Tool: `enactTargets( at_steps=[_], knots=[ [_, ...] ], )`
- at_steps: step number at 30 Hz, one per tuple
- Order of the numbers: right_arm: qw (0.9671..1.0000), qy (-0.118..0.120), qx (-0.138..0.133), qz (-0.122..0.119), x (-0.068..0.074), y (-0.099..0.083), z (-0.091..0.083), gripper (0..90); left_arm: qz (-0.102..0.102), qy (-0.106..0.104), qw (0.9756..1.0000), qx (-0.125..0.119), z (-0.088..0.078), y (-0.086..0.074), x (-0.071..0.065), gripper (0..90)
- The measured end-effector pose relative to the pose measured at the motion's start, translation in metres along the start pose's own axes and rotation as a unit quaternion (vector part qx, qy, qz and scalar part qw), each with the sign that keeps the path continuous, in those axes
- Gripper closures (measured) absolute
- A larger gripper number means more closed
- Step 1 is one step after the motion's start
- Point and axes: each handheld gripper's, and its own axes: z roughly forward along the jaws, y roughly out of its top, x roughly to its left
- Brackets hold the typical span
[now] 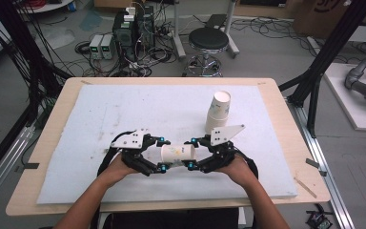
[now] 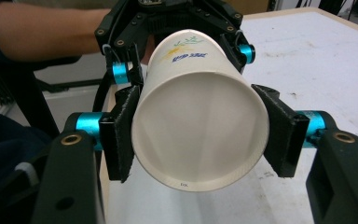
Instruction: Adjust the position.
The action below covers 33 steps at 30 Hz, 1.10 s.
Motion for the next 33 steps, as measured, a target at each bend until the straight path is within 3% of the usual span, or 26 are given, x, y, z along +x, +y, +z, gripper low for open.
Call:
enactTargets(
  at_steps=[8, 16, 18, 19, 20, 22, 26, 32, 33],
  knots=[
    [0.9993, 0.014, -0.025, 0.025, -0.004, -0.006, 0.0, 37.4, 0.003, 0.004, 0.9999, -0.011, -0.003, 0.002, 0.0, 30.3],
    [0.9985, 0.026, -0.021, 0.044, -0.006, -0.009, 0.002, 37.0, 0.011, 0.007, 0.9999, -0.007, -0.007, 0.007, -0.003, 35.3],
    [0.9984, 0.02, -0.015, 0.051, -0.006, -0.008, 0.002, 28.8, 0.01, 0.004, 0.9999, -0.006, -0.008, 0.01, -0.003, 36.8],
    [0.9984, 0.02, -0.015, 0.051, -0.006, -0.008, 0.002, 28.8, 0.012, 0.003, 0.9999, -0.004, -0.009, 0.011, -0.003, 36.8],
    [0.9979, 0.001, -0.006, 0.065, -0.006, -0.006, 0.003, 19.7, 0.011, 0.004, 0.9999, -0.001, -0.009, 0.012, -0.003, 36.8],
    [0.9978, 0.0, -0.004, 0.066, -0.006, -0.005, 0.003, 19.7, 0.01, 0.003, 0.9999, 0.006, -0.01, 0.014, -0.002, 36.8],
    [0.9985, -0.002, 0.001, 0.055, -0.005, -0.001, 0.001, 19.6, 0.005, 0.005, 0.9996, 0.027, -0.011, 0.019, -0.001, 37.1],
    [0.9978, -0.029, 0.059, 0.009, 0.002, 0.013, 0.004, 19.7, 0.003, 0.006, 0.9969, 0.078, -0.011, 0.03, 0.002, 37.0],
    [0.9978, -0.029, 0.059, 0.009, 0.002, 0.013, 0.004, 19.7, 0.005, 0.005, 0.9962, 0.086, -0.011, 0.032, 0.002, 37.0]
  ],
)
